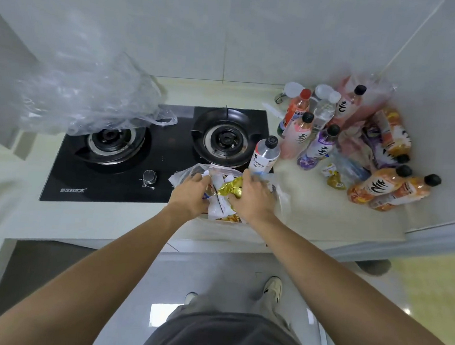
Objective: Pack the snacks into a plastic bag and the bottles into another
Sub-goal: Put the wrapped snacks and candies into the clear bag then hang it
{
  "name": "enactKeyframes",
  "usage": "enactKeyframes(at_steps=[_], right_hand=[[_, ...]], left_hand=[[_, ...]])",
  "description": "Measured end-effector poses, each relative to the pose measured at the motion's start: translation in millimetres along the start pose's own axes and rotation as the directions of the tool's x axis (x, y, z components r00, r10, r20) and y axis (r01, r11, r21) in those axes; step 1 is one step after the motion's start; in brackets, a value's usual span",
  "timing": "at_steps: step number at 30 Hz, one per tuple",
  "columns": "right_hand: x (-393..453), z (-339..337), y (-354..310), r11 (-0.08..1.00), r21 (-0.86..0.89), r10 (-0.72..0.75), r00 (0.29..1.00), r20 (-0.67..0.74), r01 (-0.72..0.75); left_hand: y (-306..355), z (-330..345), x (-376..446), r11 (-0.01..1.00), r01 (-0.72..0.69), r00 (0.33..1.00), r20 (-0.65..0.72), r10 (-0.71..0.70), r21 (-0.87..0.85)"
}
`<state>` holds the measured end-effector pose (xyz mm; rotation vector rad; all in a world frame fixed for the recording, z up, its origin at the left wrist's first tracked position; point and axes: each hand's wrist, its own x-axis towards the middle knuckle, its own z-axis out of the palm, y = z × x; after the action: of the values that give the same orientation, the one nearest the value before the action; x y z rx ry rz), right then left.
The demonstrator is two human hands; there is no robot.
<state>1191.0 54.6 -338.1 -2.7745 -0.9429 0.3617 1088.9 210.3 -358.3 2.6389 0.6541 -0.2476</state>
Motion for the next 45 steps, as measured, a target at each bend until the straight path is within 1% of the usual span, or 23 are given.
enactKeyframes(at_steps=[4, 7, 11, 13, 15, 17, 18, 20, 22, 23, 24, 25, 27, 28, 29, 31, 33, 35, 38, 40, 42, 44, 45], right_hand=[[4.4, 4.6, 5.1, 0.998, -0.051, 0.049, 0.999, 0.013, -0.048], [3.9, 6.4, 10.5, 0.998, -0.052, 0.048, 0.999, 0.016, -0.047], [-1.6, 2.4, 11.8, 1.000, -0.017, 0.016, 1.000, -0.024, -0.016], [-5.9, -2.8, 12.7, 0.998, -0.038, -0.054, 0.996, -0.075, 0.052], [-8.7, -9.6, 18.4, 0.984, -0.134, -0.136, 0.974, -0.180, 0.113], [-9.9, -15.7, 27.7, 0.980, -0.179, -0.131, 0.950, -0.283, 0.082], [-9.6, -18.0, 33.6, 0.986, -0.161, -0.082, 0.950, -0.303, 0.034], [-7.4, -23.2, 45.1, 0.991, -0.061, 0.097, 0.951, -0.292, -0.120], [-4.4, -26.9, 55.3, 0.963, 0.076, 0.268, 0.946, -0.184, -0.258], [-1.6, -26.9, 60.3, 0.933, 0.188, 0.328, 0.939, -0.101, -0.306], [1.3, -26.6, 64.6, 0.873, 0.336, 0.377, 0.926, -0.003, -0.355], [4.4, -25.6, 68.8, 0.779, 0.478, 0.421, 0.904, 0.081, -0.406], [7.8, -26.1, 72.0, 0.577, 0.657, 0.490, 0.849, 0.197, -0.486], [7.4, -28.7, 71.1, 0.508, 0.705, 0.495, 0.837, 0.232, -0.495], [6.1, -32.8, 69.3, 0.455, 0.752, 0.476, 0.844, 0.248, -0.478], [3.7, -44.6, 64.5, 0.390, 0.838, 0.416, 0.885, 0.208, -0.381], [0.5, -63.1, 58.0, 0.360, 0.901, 0.371, 0.923, 0.101, -0.243], [-1.4, -84.7, 51.2, 0.351, 0.931, 0.341, 0.940, -0.025, -0.102], [1.5, -121.0, 42.9, 0.305, 0.947, 0.306, 0.931, -0.198, 0.101], [6.4, -141.6, 41.6, 0.272, 0.945, 0.302, 0.916, -0.265, 0.184], [10.9, -152.1, 43.9, 0.261, 0.941, 0.290, 0.913, -0.287, 0.214], [13.2, -149.4, 49.9, 0.276, 0.940, 0.262, 0.925, -0.277, 0.203], [12.8, -145.6, 53.3, 0.312, 0.932, 0.246, 0.932, -0.268, 0.186]], left_hand=[[-5.5, 4.7, 5.4, 0.997, -0.076, 0.997, -0.019, 0.077, 0.017], [-8.6, 9.4, 10.1, 0.990, -0.112, 0.994, -0.007, 0.113, 0.083], [-7.6, 6.8, 10.7, 0.989, -0.123, 0.992, -0.015, 0.124, 0.083], [-8.7, 3.0, 7.7, 0.987, -0.120, 0.989, -0.072, 0.127, 0.106], [-12.6, -1.4, 2.3, 0.982, -0.084, 0.976, -0.186, 0.116, 0.168], [-17.7, -5.3, -3.4, 0.980, 0.013, 0.953, -0.300, 0.049, 0.201], [-19.0, -7.6, -6.9, 0.979, 0.088, 0.942, -0.335, -0.022, 0.184], [-20.0, -11.2, -11.7, 0.962, 0.264, 0.914, -0.336, -0.228, 0.065], [-20.2, -13.1, -13.3, 0.899, 0.429, 0.874, -0.210, -0.438, -0.091], [-22.4, -12.4, -11.6, 0.856, 0.493, 0.851, -0.117, -0.511, -0.152], [-24.9, -11.9, -10.0, 0.816, 0.539, 0.832, -0.021, -0.555, -0.210], [-27.1, -11.6, -8.4, 0.774, 0.568, 0.814, 0.051, -0.579, -0.281], [-29.0, -9.8, -6.1, 0.676, 0.581, 0.788, 0.104, -0.607, -0.453], [-25.6, -9.7, -6.0, 0.630, 0.563, 0.786, 0.110, -0.609, -0.534], [-19.6, -11.4, -6.7, 0.595, 0.529, 0.792, 0.102, -0.601, -0.605], [-3.8, -21.8, -9.3, 0.567, 0.416, 0.827, 0.037, -0.561, -0.711], [13.4, -41.7, -12.1, 0.587, 0.255, 0.857, -0.101, -0.505, -0.768], [30.4, -68.5, -15.9, 0.622, 0.084, 0.843, -0.278, -0.461, -0.778], [54.3, -112.2, -21.9, 0.559, -0.143, 0.802, -0.427, -0.418, -0.817], [65.1, -135.6, -23.3, 0.550, -0.203, 0.785, -0.471, -0.403, -0.810], [68.3, -146.2, -21.0, 0.588, -0.220, 0.775, -0.506, -0.379, -0.778], [66.3, -142.6, -18.4, 0.640, -0.185, 0.795, -0.497, -0.349, -0.746], [64.0, -136.9, -17.8, 0.670, -0.154, 0.812, -0.479, -0.333, -0.727]])
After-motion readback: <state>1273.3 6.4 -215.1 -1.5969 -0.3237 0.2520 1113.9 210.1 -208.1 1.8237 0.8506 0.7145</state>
